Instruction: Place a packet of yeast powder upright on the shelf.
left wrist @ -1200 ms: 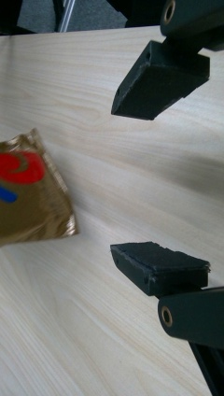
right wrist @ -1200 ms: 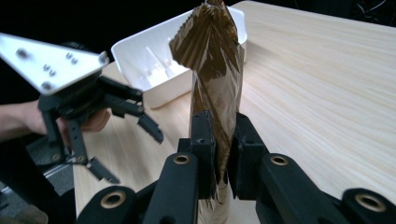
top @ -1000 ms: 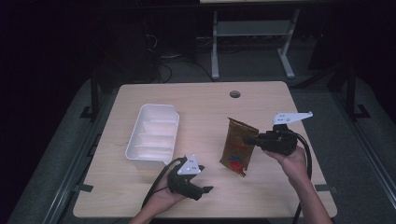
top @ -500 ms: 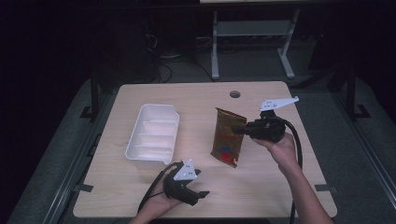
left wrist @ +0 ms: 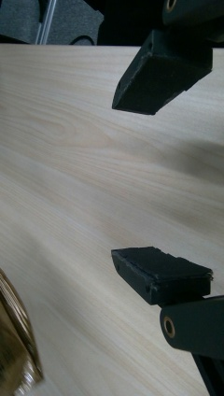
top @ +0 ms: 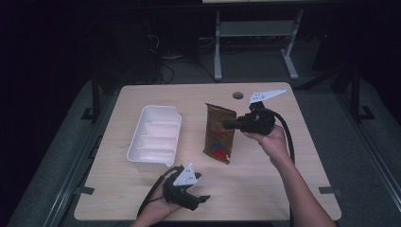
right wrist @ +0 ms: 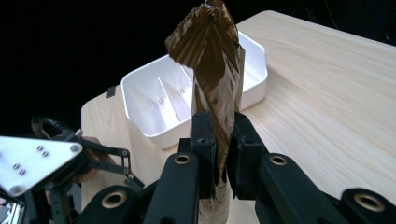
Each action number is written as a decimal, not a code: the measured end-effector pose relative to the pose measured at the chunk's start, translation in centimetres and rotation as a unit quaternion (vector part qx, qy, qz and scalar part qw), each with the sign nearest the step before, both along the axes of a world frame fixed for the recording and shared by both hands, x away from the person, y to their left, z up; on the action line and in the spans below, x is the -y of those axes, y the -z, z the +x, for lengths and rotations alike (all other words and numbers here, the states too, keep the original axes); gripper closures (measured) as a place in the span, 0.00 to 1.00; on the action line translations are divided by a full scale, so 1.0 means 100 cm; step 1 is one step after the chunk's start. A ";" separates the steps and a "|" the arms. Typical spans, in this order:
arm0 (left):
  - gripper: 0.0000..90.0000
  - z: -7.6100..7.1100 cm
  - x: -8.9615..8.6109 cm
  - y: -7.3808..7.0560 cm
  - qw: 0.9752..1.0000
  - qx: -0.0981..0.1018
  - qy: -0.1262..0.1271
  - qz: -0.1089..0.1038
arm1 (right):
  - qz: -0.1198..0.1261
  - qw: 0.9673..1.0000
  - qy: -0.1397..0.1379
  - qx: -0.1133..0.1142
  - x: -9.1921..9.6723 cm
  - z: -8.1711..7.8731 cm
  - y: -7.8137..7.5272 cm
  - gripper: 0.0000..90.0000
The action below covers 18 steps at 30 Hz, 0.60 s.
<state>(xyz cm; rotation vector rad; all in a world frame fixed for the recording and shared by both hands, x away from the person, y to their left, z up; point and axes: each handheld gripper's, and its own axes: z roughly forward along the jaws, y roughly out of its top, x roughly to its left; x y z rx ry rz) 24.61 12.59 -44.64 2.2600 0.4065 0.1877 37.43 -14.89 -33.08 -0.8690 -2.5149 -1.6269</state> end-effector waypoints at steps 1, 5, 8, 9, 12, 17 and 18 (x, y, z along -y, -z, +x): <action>0.26 0.000 0.000 0.000 1.000 0.001 0.000 0.001 | -0.002 1.000 -0.003 0.000 -0.003 0.001 -0.001 0.91; 0.26 0.000 -0.001 0.001 1.000 0.002 0.001 0.004 | -0.004 1.000 -0.010 0.004 -0.014 0.005 -0.005 0.91; 0.26 0.001 -0.002 0.002 1.000 0.004 0.001 0.007 | -0.002 1.000 -0.015 0.006 -0.021 0.008 -0.008 0.91; 0.26 0.001 -0.002 0.002 1.000 0.004 0.001 0.007 | -0.001 1.000 -0.016 0.006 -0.024 0.009 -0.009 0.91; 0.26 0.002 -0.003 0.003 1.000 0.004 0.001 0.004 | 0.003 1.000 -0.021 0.006 -0.030 0.012 -0.012 0.91; 0.26 0.002 -0.004 0.002 1.000 0.006 0.003 0.003 | 0.010 0.999 -0.030 0.008 -0.042 0.017 -0.016 0.91; 0.26 0.002 -0.004 0.002 1.000 0.008 0.003 0.005 | 0.010 0.999 -0.033 0.008 -0.044 0.018 -0.017 0.91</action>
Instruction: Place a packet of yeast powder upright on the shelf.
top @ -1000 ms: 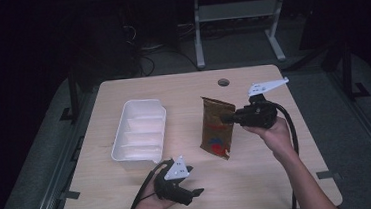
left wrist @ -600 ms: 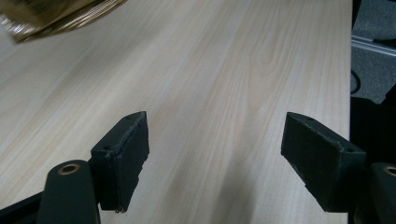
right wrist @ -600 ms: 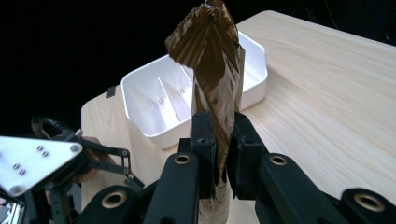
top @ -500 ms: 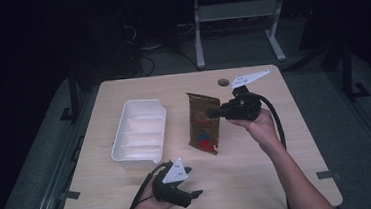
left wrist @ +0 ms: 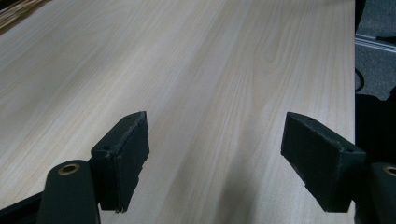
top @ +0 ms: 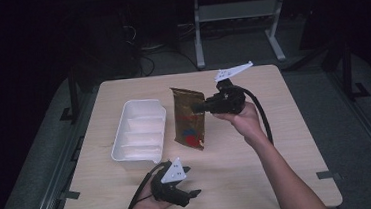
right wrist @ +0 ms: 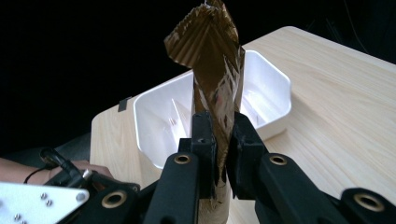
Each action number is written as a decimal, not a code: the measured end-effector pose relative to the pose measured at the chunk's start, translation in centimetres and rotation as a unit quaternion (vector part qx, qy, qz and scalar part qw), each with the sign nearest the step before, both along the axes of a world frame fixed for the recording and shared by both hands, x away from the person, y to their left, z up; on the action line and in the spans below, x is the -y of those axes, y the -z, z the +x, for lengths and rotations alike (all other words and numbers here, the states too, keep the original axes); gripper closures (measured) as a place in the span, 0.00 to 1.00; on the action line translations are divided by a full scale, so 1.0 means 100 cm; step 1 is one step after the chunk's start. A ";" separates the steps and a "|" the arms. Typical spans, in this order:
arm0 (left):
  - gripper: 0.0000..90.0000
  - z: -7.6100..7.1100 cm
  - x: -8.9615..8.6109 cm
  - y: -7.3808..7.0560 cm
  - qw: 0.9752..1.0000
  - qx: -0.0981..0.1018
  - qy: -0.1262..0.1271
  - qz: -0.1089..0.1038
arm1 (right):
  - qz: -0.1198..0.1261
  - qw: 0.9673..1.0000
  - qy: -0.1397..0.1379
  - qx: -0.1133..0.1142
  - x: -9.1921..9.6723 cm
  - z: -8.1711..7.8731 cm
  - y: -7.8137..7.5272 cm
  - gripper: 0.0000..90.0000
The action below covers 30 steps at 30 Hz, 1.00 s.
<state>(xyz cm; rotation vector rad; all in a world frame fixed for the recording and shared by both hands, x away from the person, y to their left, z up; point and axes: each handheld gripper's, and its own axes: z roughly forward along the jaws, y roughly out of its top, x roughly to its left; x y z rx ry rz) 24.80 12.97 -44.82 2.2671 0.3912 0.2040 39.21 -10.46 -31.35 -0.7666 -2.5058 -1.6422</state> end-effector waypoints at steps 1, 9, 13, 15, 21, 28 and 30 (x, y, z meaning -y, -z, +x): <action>0.26 0.000 0.000 0.000 1.000 0.001 0.000 0.001 | 0.001 1.000 -0.001 0.000 -0.003 0.001 -0.001 0.91; 0.26 0.000 0.000 0.001 1.000 0.001 0.002 0.002 | 0.008 1.000 -0.019 0.005 -0.026 0.006 -0.009 0.91; 0.25 0.001 -0.001 0.001 1.000 0.001 0.005 0.006 | 0.014 1.000 -0.027 0.007 -0.037 0.008 -0.012 0.91; 0.25 0.001 -0.001 0.001 1.000 0.001 0.005 0.005 | 0.014 0.999 -0.031 0.007 -0.044 0.010 -0.013 0.91; 0.25 0.001 -0.001 0.001 1.000 0.003 0.006 0.004 | 0.021 0.999 -0.044 0.007 -0.059 0.013 -0.015 0.91; 0.25 0.001 -0.001 0.001 1.000 -0.001 0.006 0.005 | 0.027 0.998 -0.056 0.003 -0.078 0.016 -0.016 0.91; 0.25 0.001 -0.001 0.001 1.000 -0.001 0.008 0.006 | 0.028 0.998 -0.058 0.002 -0.080 0.017 -0.016 0.91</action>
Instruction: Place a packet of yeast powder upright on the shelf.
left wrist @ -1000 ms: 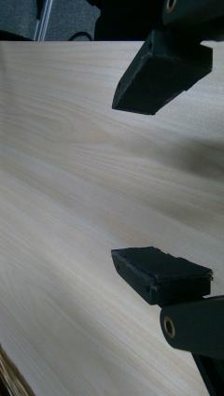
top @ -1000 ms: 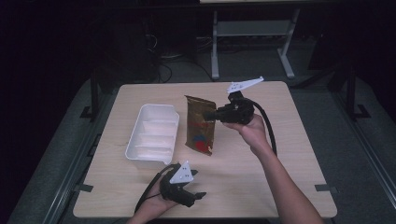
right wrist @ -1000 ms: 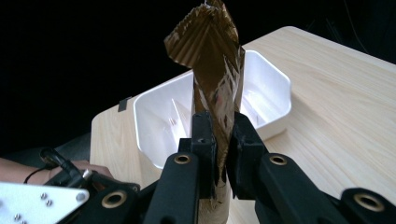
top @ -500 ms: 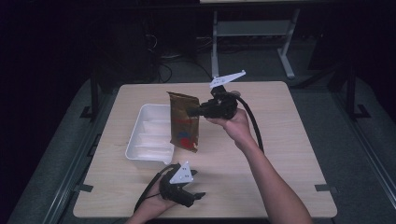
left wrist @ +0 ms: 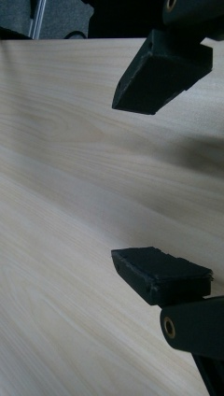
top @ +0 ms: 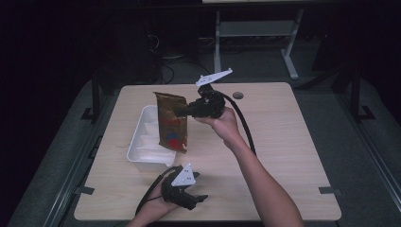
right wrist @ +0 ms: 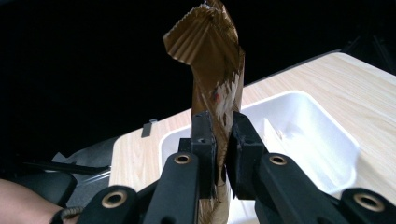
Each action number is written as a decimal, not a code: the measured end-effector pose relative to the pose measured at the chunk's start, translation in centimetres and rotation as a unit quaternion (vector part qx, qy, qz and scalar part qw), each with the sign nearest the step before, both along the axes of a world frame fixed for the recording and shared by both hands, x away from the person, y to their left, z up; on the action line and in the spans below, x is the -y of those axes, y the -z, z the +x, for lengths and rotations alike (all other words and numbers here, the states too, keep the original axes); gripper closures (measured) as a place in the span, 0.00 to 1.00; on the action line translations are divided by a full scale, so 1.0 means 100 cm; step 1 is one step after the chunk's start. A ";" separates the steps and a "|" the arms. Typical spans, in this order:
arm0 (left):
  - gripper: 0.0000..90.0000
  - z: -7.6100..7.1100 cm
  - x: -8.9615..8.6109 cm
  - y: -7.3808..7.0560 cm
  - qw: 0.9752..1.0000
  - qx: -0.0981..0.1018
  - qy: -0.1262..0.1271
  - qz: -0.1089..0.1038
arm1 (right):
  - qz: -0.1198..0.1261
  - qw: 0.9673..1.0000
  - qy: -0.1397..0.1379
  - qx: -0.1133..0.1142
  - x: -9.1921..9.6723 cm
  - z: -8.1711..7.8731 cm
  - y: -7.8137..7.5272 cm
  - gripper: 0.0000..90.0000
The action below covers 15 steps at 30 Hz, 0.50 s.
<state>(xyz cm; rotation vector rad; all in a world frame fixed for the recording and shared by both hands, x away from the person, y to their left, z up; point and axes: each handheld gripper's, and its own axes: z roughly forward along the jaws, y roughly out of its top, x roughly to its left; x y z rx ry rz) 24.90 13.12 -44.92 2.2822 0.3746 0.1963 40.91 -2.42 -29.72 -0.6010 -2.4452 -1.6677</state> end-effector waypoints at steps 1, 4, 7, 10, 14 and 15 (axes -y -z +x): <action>0.25 0.000 0.000 0.000 1.000 0.000 0.001 0.000 | 0.001 1.000 -0.004 -0.002 -0.007 0.001 0.001 0.91; 0.25 0.000 0.000 0.000 1.000 0.002 0.004 0.002 | 0.003 1.000 -0.011 -0.006 -0.016 0.002 0.003 0.91; 0.25 0.000 0.000 0.000 1.000 0.003 0.003 0.003 | -0.004 1.000 -0.018 -0.009 -0.025 0.003 0.007 0.91; 0.25 0.000 0.000 0.000 1.000 0.002 0.002 0.003 | -0.004 1.000 -0.021 -0.013 -0.031 0.005 0.011 0.91; 0.25 0.001 -0.001 0.000 1.000 0.000 0.002 0.003 | -0.008 1.000 -0.024 -0.019 -0.039 0.008 0.016 0.91; 0.25 0.000 -0.001 0.000 1.000 0.000 0.002 0.004 | -0.010 0.999 -0.025 -0.020 -0.040 0.009 0.018 0.91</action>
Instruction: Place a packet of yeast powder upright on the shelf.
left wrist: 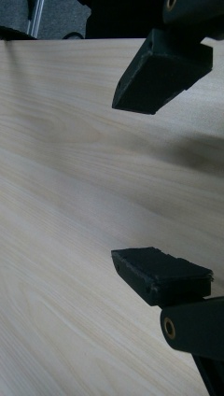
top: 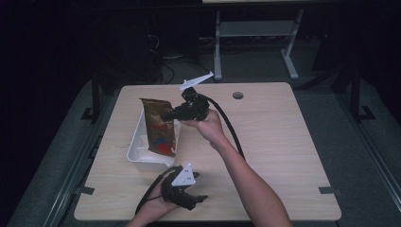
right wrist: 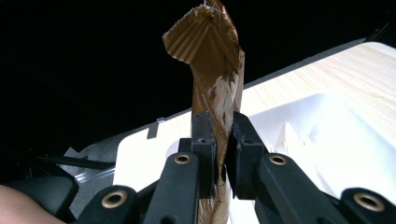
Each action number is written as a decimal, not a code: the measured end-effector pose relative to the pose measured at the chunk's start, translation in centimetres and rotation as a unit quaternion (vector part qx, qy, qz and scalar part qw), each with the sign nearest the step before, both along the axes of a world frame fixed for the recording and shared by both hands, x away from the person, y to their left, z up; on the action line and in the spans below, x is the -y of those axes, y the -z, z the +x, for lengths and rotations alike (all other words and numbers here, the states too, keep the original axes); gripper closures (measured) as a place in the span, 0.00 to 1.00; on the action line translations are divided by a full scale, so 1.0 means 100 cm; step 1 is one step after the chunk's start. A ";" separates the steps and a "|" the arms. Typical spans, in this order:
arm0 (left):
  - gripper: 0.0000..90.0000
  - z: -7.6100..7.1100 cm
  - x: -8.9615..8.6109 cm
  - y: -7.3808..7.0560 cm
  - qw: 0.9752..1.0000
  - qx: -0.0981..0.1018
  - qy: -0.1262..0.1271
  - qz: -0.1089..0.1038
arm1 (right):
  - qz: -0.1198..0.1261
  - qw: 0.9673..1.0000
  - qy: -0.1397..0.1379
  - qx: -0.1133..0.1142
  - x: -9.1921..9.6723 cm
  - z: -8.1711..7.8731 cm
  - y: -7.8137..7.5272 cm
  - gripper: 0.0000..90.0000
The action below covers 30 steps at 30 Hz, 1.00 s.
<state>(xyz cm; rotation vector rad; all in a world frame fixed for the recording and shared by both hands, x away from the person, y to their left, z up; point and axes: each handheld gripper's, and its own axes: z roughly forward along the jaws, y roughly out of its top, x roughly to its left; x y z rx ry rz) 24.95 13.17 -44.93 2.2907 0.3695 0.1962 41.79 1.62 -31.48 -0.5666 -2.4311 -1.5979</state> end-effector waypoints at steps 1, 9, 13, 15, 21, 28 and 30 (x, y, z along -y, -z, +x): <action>0.25 0.000 0.000 0.000 1.000 0.000 0.000 0.000 | 0.000 1.000 0.000 0.000 0.000 0.000 0.000 0.91; 0.25 0.000 0.000 -0.001 1.000 0.003 0.001 -0.002 | -0.004 1.000 -0.009 -0.006 -0.016 0.005 0.008 0.91; 0.25 0.000 0.000 -0.001 1.000 0.004 0.000 -0.002 | -0.005 1.000 -0.010 -0.009 -0.021 0.006 0.011 0.91; 0.25 0.000 -0.001 -0.002 1.000 0.005 0.000 0.000 | -0.003 1.000 -0.016 -0.013 -0.025 0.006 0.014 0.91; 0.25 0.000 -0.001 -0.002 1.000 0.006 0.001 -0.001 | -0.005 1.000 -0.023 -0.015 -0.032 0.006 0.017 0.91; 0.25 0.000 0.001 0.000 1.000 0.004 0.003 0.004 | -0.009 0.999 -0.024 -0.025 -0.037 0.010 0.025 0.91; 0.25 0.000 0.001 0.000 1.000 0.004 0.002 0.003 | -0.011 0.999 -0.026 -0.027 -0.040 0.010 0.027 0.91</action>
